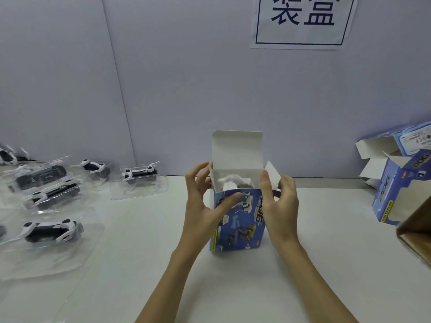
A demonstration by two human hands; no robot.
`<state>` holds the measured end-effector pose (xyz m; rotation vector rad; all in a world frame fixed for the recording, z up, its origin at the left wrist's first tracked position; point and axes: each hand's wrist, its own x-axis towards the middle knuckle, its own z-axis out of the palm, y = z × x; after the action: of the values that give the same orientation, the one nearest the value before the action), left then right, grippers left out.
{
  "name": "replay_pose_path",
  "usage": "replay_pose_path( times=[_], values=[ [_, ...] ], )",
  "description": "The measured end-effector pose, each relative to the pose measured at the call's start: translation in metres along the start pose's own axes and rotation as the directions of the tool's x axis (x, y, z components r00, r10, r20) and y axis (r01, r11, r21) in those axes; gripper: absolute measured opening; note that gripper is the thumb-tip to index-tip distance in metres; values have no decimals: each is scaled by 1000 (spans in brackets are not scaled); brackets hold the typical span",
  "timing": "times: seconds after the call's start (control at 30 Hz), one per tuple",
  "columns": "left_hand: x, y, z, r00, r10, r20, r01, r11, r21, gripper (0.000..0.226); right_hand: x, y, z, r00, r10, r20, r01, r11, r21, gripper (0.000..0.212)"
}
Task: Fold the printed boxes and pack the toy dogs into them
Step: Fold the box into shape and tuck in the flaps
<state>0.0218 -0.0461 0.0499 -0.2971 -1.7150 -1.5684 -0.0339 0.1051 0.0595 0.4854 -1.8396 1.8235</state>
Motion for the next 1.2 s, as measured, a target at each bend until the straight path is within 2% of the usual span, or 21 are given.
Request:
replay_pose_path(
  times=[0.07, 0.17, 0.23, 0.3, 0.43, 0.53, 0.63, 0.73, 0.8, 0.87, 0.93, 1.07, 1.13, 1.2],
  values=[
    [-1, 2, 2, 1000, -20, 7, 21, 999, -37, 76, -4, -1, 3, 999, -16, 37, 15, 1000, 26, 19],
    [-3, -1, 4, 998, -70, 13, 70, 996, -49, 68, -9, -1, 6, 998, -16, 53, 13, 998, 58, 51],
    [-3, -4, 4, 996, -91, 13, 91, 995, -36, 62, -11, -1, 7, 999, -27, 30, 25, 998, 62, 56],
    [-3, -4, 2, 995, -100, 16, 100, 995, -19, 56, -12, 0, 7, 999, -46, 16, 45, 997, 57, 55],
    [-3, -8, -1, 998, -61, 27, 57, 988, 141, 52, -10, 2, 6, 996, -77, 32, 74, 994, 85, 50],
    [-3, -8, 0, 997, -63, 52, 54, 986, 161, 52, -7, 4, 3, 993, -101, 69, 95, 992, 83, 41],
    [0, -6, 1, 998, -43, 54, 33, 982, 186, 37, -2, 4, -1, 996, -55, 68, 47, 993, 111, 46],
    [5, -3, 5, 998, -54, 37, 48, 988, 145, 23, 5, 5, -3, 995, -44, 85, 29, 986, 165, 32],
    [8, -2, 6, 998, -54, 20, 50, 985, 163, 23, 7, 4, -3, 994, -55, 96, 37, 982, 187, 24],
    [11, -4, 6, 998, -59, 15, 56, 986, 156, 26, 9, 4, -3, 994, -5, 109, -19, 976, 216, 21],
    [14, -4, 9, 996, -82, 15, 80, 991, 105, 26, 13, 3, -5, 987, 71, 141, -105, 961, 256, 22],
    [14, -2, 15, 964, -265, -5, 261, 953, -153, 14, 19, -1, -5, 964, 176, 197, -245, 875, 417, 54],
    [13, -4, 14, 946, -322, 32, 319, 914, -251, 19, 20, -1, -6, 963, 159, 220, -242, 869, 431, 50],
    [13, -5, 11, 947, -306, 94, 319, 886, -336, 34, 20, 1, -6, 966, 142, 215, -231, 849, 476, 34]
  ],
)
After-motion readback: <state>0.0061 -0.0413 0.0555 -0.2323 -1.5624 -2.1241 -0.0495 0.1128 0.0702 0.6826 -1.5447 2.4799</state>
